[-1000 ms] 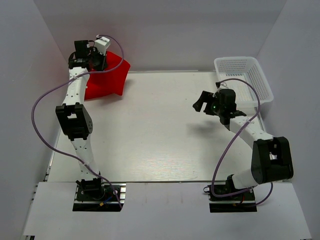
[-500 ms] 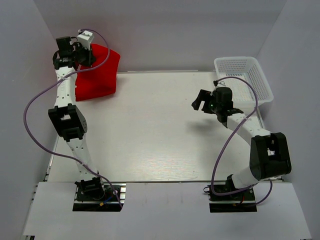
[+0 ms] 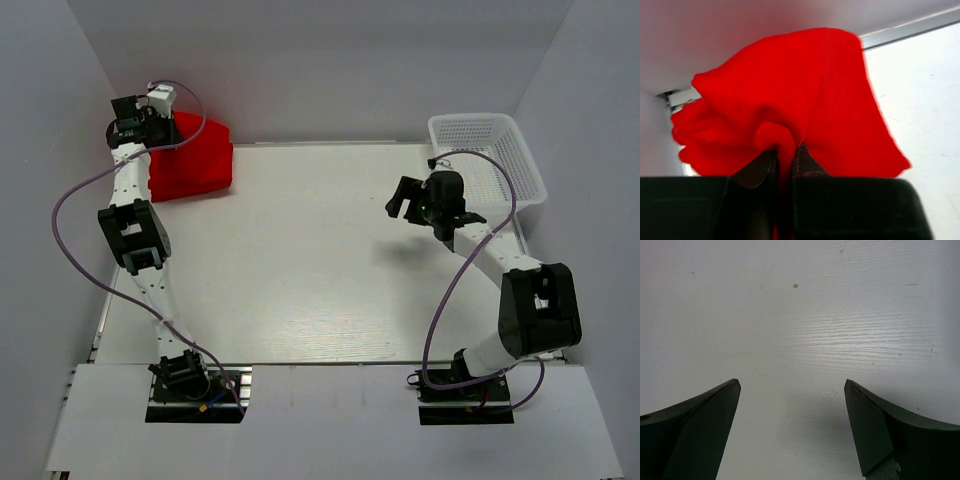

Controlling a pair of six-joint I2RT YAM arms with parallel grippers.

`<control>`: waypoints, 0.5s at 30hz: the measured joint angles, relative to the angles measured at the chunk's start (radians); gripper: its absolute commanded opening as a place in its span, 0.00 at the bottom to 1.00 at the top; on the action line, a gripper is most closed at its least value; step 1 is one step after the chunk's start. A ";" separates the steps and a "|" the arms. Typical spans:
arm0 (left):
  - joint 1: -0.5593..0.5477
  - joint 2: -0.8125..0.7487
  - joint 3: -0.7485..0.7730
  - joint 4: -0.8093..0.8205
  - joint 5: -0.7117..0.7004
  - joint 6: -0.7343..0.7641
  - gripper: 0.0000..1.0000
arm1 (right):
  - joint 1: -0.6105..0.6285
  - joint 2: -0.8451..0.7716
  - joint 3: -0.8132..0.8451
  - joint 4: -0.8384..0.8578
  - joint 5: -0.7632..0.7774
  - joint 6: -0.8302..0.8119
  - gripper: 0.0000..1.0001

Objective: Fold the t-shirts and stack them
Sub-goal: Put the neatly folded tshirt into the corner of the board with the left arm

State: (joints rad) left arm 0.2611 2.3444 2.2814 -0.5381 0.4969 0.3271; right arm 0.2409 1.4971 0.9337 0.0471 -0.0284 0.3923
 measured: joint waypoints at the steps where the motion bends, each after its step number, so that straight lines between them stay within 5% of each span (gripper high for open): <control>1: 0.005 0.005 0.000 0.005 -0.014 0.000 0.00 | 0.002 0.002 0.003 0.000 0.002 0.000 0.90; 5: 0.022 0.008 0.000 0.031 -0.063 -0.003 0.00 | 0.007 0.030 0.030 -0.008 0.004 0.001 0.90; 6: 0.024 0.008 0.000 0.038 -0.081 -0.005 0.07 | 0.009 0.038 0.037 -0.013 0.005 0.000 0.90; 7: 0.026 0.008 0.000 0.041 -0.100 -0.009 0.20 | 0.010 0.047 0.045 -0.017 0.006 0.001 0.90; 8: 0.027 0.010 0.000 0.045 -0.122 -0.016 0.80 | 0.013 0.056 0.051 -0.021 0.007 0.001 0.90; 9: 0.028 0.013 0.000 0.050 -0.149 -0.021 1.00 | 0.015 0.062 0.054 -0.023 0.007 0.001 0.90; 15: 0.029 0.038 -0.001 0.114 -0.315 -0.093 1.00 | 0.030 0.098 0.096 -0.053 0.007 0.000 0.90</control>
State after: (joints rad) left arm 0.2897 2.3821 2.2807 -0.4236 0.1822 0.2340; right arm 0.2710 1.5948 1.0294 -0.0055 -0.0216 0.3923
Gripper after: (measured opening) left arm 0.990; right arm 0.904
